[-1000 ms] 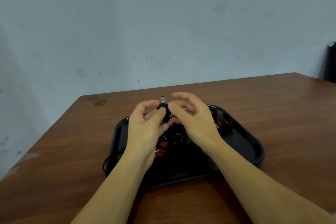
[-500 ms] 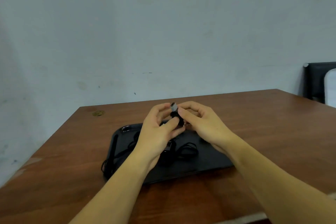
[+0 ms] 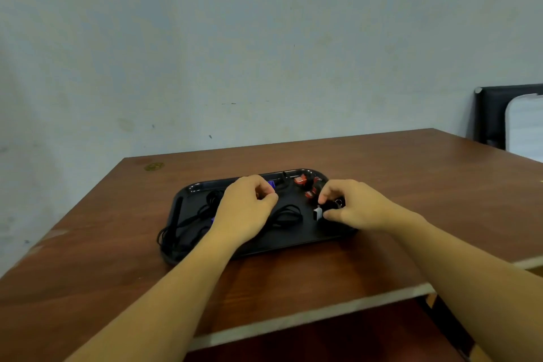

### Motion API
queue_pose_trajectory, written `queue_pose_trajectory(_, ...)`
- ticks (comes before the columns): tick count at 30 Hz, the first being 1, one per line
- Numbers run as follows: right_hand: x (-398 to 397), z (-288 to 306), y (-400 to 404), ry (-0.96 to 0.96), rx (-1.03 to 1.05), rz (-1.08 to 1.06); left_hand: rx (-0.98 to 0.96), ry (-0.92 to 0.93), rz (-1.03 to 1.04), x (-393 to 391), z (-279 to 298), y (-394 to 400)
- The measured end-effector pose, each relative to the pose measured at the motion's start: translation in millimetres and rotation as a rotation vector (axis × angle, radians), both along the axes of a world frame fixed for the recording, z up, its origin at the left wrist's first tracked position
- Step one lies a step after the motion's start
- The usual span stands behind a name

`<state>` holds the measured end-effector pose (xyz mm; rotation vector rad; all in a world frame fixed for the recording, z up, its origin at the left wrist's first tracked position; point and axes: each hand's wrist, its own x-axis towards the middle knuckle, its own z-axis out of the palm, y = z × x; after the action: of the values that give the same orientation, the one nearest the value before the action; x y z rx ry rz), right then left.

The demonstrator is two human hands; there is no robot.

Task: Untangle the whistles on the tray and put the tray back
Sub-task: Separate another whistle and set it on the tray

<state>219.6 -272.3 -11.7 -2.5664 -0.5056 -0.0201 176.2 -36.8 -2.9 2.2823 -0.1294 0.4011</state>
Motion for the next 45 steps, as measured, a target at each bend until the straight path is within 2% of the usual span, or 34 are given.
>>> queue_pose_trajectory(6,3,4,9,-0.057,-0.072,0.017,0.359,0.002,-0.011,7,-3,3)
queue_pose_trajectory(9,5,7,29,-0.157,-0.079,0.059,0.435,0.004,0.015,15,-1,14)
queue_pose_trajectory(12,7,7,55,-0.164,-0.109,0.100,0.588,0.130,0.000,18,-3,29)
queue_pose_trajectory(14,9,3,69,-0.118,-0.172,0.110,0.620,0.187,-0.021,17,-8,36)
queue_pose_trajectory(17,11,-8,86,-0.071,-0.238,0.131,0.562,0.119,0.015,17,-17,42)
queue_pose_trajectory(21,18,-16,97,-0.057,-0.180,0.123,0.490,0.028,0.050,17,-25,45)
queue_pose_trajectory(28,20,-5,107,-0.089,0.235,0.126,0.348,-0.188,0.131,17,-13,44)
queue_pose_trajectory(32,14,8,111,-0.131,0.396,0.066,0.264,-0.286,0.136,15,4,45)
queue_pose_trajectory(36,6,24,114,-0.020,0.577,0.158,0.209,-0.303,0.075,7,15,41)
queue_pose_trajectory(39,3,32,114,0.023,0.656,0.143,0.146,-0.304,0.013,3,17,40)
queue_pose_trajectory(43,0,39,109,-0.004,0.606,0.129,-0.096,-0.265,-0.044,-1,20,42)
queue_pose_trajectory(45,-2,41,105,0.013,0.583,0.140,-0.105,-0.286,-0.055,-4,23,44)
